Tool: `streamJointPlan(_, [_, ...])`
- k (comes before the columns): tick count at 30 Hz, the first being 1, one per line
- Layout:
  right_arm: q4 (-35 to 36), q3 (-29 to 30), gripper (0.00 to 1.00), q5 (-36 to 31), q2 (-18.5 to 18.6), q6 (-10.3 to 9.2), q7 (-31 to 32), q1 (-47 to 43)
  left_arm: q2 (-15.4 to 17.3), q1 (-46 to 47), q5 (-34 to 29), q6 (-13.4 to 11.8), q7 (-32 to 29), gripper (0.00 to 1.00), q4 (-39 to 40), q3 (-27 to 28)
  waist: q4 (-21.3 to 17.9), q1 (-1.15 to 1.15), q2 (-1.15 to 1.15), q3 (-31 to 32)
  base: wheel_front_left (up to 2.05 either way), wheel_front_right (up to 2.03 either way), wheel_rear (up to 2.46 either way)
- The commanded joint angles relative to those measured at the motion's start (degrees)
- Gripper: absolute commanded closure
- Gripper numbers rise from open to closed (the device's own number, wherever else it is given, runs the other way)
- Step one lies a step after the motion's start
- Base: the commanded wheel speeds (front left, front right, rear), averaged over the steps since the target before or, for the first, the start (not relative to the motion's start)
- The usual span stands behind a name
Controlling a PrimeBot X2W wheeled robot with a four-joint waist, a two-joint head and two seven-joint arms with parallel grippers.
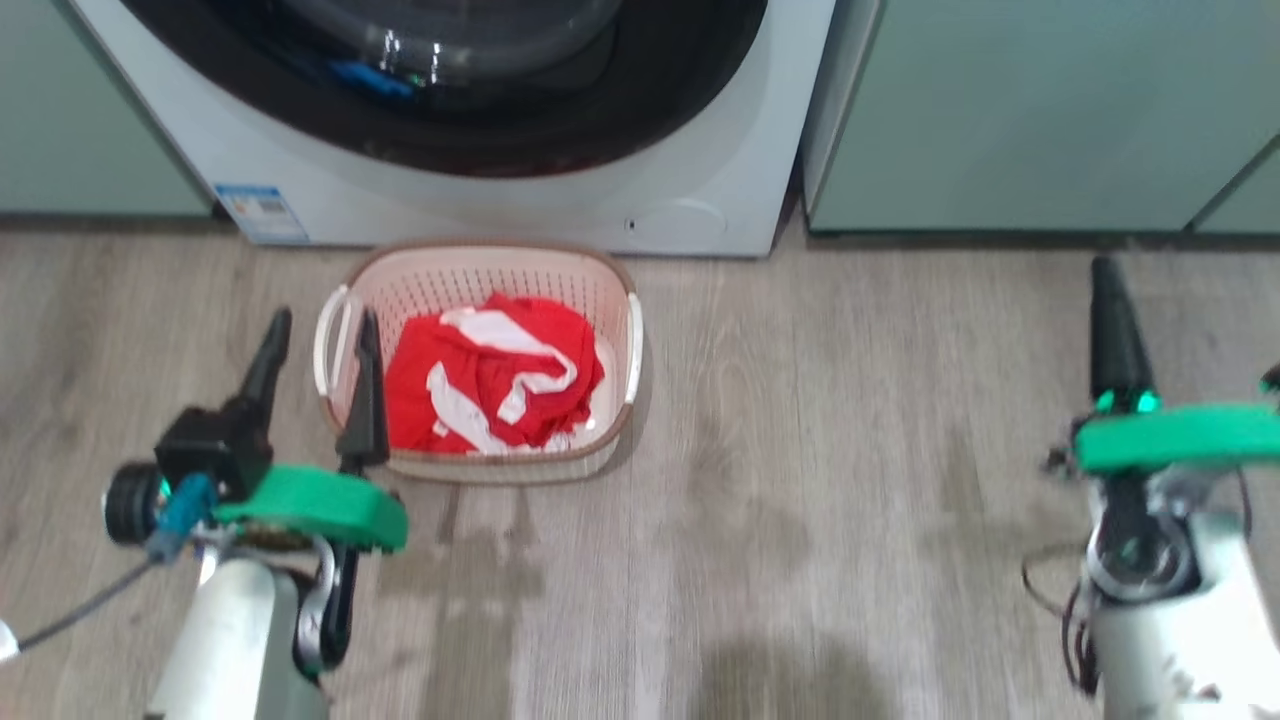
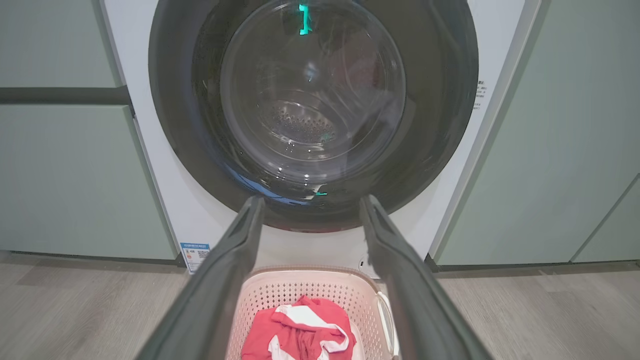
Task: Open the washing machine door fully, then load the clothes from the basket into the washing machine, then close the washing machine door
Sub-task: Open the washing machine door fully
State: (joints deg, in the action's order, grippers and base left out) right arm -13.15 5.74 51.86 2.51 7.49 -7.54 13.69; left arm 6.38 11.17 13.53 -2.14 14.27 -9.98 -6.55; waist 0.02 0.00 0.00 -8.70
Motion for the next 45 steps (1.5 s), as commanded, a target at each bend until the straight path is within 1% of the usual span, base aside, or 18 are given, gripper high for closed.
streamJointPlan(1, [1.15, -0.30, 1.00, 5.96, 0.37, 0.00, 2.03, 4.86, 0.67, 3.47, -0.10, 0.21, 0.73, 0.00, 2.87, 2.03, 0.56, 0.00, 0.00, -2.98, 0.00, 0.00, 0.00])
streamJointPlan(4, [-0.33, 1.73, 1.00, 15.24, 0.41, 0.00, 6.04, 9.24, 0.56, 4.88, -0.03, 0.30, 0.73, 0.00, 4.24, 1.98, 1.12, 0.00, 0.00, -5.84, 0.00, 0.00, 0.00])
streamJointPlan(6, [-1.95, 3.20, 1.00, 20.01, 0.72, 0.00, 8.77, 12.32, 0.42, 5.75, 0.03, 0.40, 0.73, 0.00, 5.02, 1.96, 1.56, 0.00, 0.00, -7.47, 0.00, 0.00, 0.00])
streamJointPlan(7, [-1.95, 3.20, 1.00, 20.01, 0.72, 0.00, 8.77, 12.32, 0.42, 5.75, 0.03, 0.40, 0.73, 0.00, 5.02, 1.96, 1.56, 0.00, 0.00, -7.47, 0.00, 0.00, 0.00])
streamJointPlan(11, [-5.40, 5.23, 1.00, 26.10, 1.95, 0.00, 13.61, 18.68, 0.02, 7.35, 0.14, 0.68, 0.73, 0.00, 6.49, 1.87, 2.50, 0.00, 0.00, -10.53, 0.00, 0.00, 0.00])
streamJointPlan(13, [-7.56, 5.53, 1.00, 26.79, 3.15, 0.00, 15.21, 21.79, -0.22, 8.01, 0.21, 0.76, 0.73, 0.00, 7.03, 1.87, 2.98, 0.00, 0.00, -11.84, 0.00, 0.00, 0.00])
streamJointPlan(17, [-12.38, 5.78, 1.00, 28.22, 4.38, 0.00, 18.46, 28.87, -0.63, 9.45, 0.40, 1.13, 0.73, 0.00, 7.63, 2.02, 3.91, 0.00, 0.00, -14.43, 0.00, 0.00, 0.00])
streamJointPlan(21, [-17.54, 4.96, 1.00, 27.81, 5.87, 0.00, 21.96, 36.34, -1.05, 11.12, 0.41, 1.73, 0.73, 0.00, 7.77, 1.94, 5.03, 0.00, 0.00, -16.81, 0.00, 0.00, 0.00])
streamJointPlan(25, [-21.92, 3.79, 1.00, 26.79, 6.49, 0.00, 25.06, 43.44, -1.44, 12.58, 0.45, 2.45, 0.73, 0.00, 7.89, 1.94, 6.05, 0.00, 0.00, -18.87, 0.00, 0.00, 0.00])
streamJointPlan(32, [-29.08, 2.58, 1.00, 23.73, 7.26, 0.00, 28.06, 54.40, -2.13, 14.35, 0.21, 3.38, 0.73, 0.00, 8.48, 2.00, 7.61, 0.00, 0.00, -21.62, 0.00, 0.00, 0.00])
streamJointPlan(35, [-31.31, 1.76, 1.00, 21.78, 7.48, 0.00, 28.84, 58.03, -2.47, 14.93, 0.25, 3.76, 0.73, 0.00, 8.55, 1.77, 8.32, 0.00, 0.00, -22.59, 0.00, 0.00, 0.00])
streamJointPlan(39, [-33.70, 1.09, 1.00, 20.12, 6.91, 0.00, 30.09, 62.02, -2.83, 15.70, 0.29, 4.18, 0.73, 0.00, 8.59, 1.47, 9.12, 0.00, 0.00, -23.71, 0.00, 0.00, 0.00])
streamJointPlan(45, [-35.85, 0.63, 1.00, 17.62, 6.49, 0.00, 30.49, 66.34, -3.20, 16.73, 0.40, 4.67, 0.73, 0.00, 8.42, 0.89, 10.46, 0.00, 0.00, -24.86, 0.00, 0.00, 0.00])
